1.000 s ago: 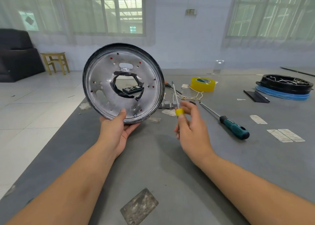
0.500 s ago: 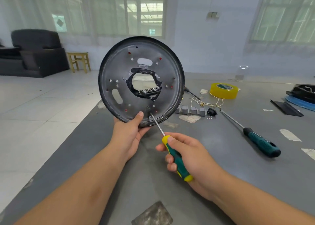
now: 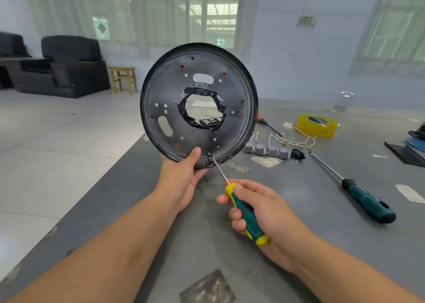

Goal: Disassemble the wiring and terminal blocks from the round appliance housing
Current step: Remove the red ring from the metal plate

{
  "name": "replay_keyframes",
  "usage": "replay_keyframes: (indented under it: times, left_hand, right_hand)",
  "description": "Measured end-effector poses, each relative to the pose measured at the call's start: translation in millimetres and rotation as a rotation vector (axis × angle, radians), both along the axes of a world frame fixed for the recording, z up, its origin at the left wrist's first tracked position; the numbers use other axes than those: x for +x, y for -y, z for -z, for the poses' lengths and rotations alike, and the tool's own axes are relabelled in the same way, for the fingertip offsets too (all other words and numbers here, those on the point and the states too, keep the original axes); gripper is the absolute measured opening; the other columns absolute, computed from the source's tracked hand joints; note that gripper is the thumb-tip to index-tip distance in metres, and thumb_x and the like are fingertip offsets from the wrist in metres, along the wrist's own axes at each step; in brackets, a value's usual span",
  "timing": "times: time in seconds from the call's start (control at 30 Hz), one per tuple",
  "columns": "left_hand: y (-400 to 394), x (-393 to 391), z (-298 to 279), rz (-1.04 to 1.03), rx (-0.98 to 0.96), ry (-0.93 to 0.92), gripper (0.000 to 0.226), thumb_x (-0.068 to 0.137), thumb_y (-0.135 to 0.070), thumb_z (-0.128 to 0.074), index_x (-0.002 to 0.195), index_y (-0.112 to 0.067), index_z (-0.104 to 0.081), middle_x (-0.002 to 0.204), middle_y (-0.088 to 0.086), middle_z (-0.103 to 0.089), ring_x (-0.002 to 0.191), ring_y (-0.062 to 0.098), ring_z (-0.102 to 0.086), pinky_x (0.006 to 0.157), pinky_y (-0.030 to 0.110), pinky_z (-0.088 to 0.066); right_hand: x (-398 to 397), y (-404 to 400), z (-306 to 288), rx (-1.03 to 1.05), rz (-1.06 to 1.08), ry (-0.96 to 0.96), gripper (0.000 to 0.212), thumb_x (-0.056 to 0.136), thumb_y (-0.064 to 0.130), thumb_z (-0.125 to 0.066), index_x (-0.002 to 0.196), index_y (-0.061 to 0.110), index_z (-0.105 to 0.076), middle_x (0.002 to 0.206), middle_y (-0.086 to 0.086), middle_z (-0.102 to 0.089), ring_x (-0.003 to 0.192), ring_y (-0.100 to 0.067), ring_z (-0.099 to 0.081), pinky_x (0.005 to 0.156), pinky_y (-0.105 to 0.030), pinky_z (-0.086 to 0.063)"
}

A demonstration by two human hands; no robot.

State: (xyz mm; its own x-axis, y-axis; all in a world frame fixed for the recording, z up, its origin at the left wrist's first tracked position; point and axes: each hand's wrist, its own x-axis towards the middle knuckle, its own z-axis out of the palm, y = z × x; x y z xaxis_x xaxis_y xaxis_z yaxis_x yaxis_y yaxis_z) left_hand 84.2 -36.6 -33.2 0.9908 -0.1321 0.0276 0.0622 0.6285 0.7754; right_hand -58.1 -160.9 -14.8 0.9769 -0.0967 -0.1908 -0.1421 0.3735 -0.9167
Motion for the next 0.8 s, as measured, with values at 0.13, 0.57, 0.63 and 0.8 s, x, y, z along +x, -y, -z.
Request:
replay_keyframes:
  times: [0.13, 0.57, 0.63, 0.8]
  left_hand:
    - [-0.6, -0.4, -0.2, 0.005, -0.002, 0.009, 0.047, 0.102, 0.004, -0.058, 0.147, -0.008, -0.049, 0.135, 0.015, -0.069, 0.119, 0.033, -0.070, 0.080, 0.043, -0.065]
    - [0.0, -0.9, -0.8, -0.015, 0.022, -0.017, 0.047, 0.100, 0.003, -0.062, 0.145, -0.009, -0.051, 0.132, 0.012, -0.071, 0.115, 0.031, -0.072, 0.078, 0.044, -0.065]
    - [0.4, -1.9, -0.3, -0.031, 0.044, 0.017, 0.047, 0.100, 0.004, -0.061, 0.144, -0.011, -0.052, 0.130, 0.010, -0.073, 0.115, 0.028, -0.073, 0.076, 0.042, -0.065]
    - [1.0, -4.0, 1.6, -0.060, 0.129, 0.112, 0.051, 0.101, 0.003, -0.062, 0.147, -0.012, -0.047, 0.136, 0.010, -0.069, 0.121, 0.029, -0.069, 0.083, 0.046, -0.065]
  right_hand:
    - [-0.3, 0.9, -0.6, 0.013, -0.004, -0.002, 0.021, 0.105, 0.011, -0.051, 0.121, 0.005, -0.064, 0.091, -0.018, -0.071, 0.055, -0.015, -0.048, 0.044, -0.022, -0.043]
    - [-0.5, 2.1, -2.1, 0.022, -0.013, -0.024, 0.021, 0.105, 0.012, -0.052, 0.122, 0.006, -0.064, 0.092, -0.019, -0.072, 0.055, -0.015, -0.049, 0.045, -0.022, -0.045]
    - [-0.7, 2.3, -2.2, 0.028, -0.013, -0.027, 0.021, 0.105, 0.011, -0.052, 0.122, 0.006, -0.064, 0.092, -0.019, -0.072, 0.055, -0.014, -0.050, 0.045, -0.022, -0.045]
    - [-2.1, 6.5, -6.3, 0.118, -0.040, -0.078, 0.024, 0.104, 0.011, -0.051, 0.124, 0.002, -0.062, 0.093, -0.021, -0.073, 0.055, -0.014, -0.050, 0.046, -0.020, -0.044]
